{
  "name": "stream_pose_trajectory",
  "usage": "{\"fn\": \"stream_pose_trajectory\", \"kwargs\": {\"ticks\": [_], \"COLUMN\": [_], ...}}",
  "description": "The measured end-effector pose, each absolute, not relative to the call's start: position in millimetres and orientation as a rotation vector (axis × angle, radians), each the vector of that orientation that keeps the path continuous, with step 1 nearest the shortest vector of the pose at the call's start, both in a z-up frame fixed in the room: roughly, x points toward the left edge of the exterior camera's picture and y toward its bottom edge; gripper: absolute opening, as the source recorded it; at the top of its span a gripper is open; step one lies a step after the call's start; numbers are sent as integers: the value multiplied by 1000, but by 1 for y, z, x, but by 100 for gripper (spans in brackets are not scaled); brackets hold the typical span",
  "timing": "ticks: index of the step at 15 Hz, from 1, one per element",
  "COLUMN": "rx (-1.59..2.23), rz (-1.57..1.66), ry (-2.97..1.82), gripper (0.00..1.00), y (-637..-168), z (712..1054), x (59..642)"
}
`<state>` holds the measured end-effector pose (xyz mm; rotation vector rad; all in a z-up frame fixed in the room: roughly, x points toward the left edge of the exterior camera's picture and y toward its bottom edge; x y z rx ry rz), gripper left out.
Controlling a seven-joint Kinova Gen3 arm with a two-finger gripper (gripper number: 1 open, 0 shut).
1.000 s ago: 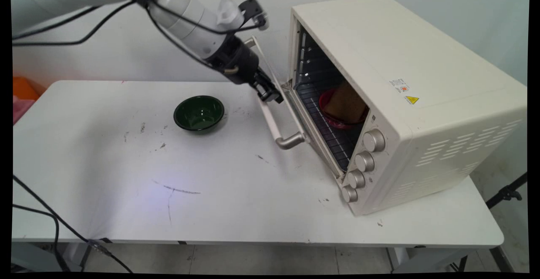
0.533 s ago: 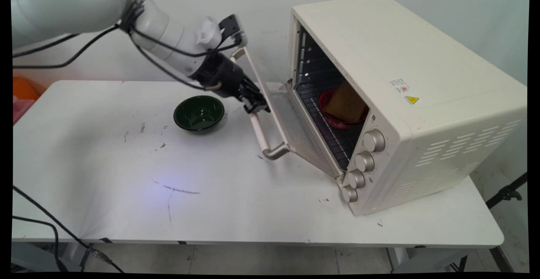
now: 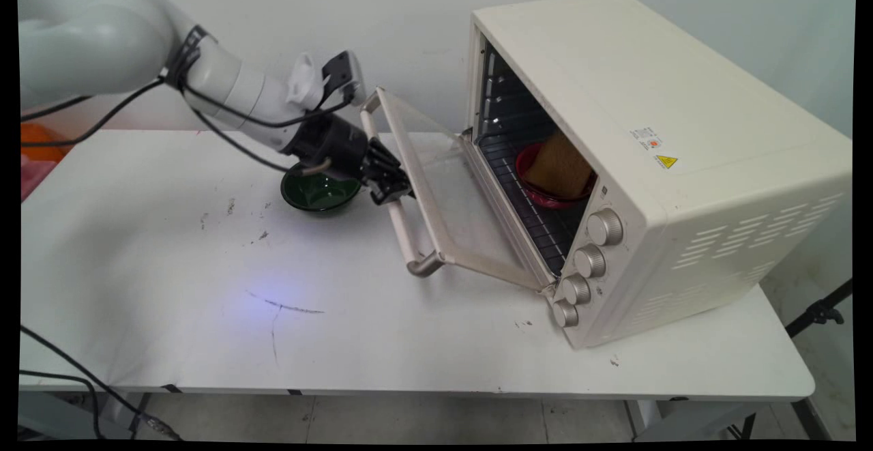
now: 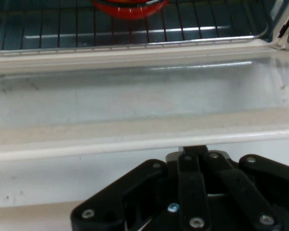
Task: Open the oven
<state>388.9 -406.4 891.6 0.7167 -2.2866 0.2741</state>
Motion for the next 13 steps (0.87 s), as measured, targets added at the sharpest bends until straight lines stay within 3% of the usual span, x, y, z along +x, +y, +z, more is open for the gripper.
{"fn": "stream_pose_trajectory", "kwargs": {"ticks": [13], "rx": [687], "rz": [285], "ry": [-2270], "gripper": [0], "y": [-383], "z": [842], "x": [429]}}
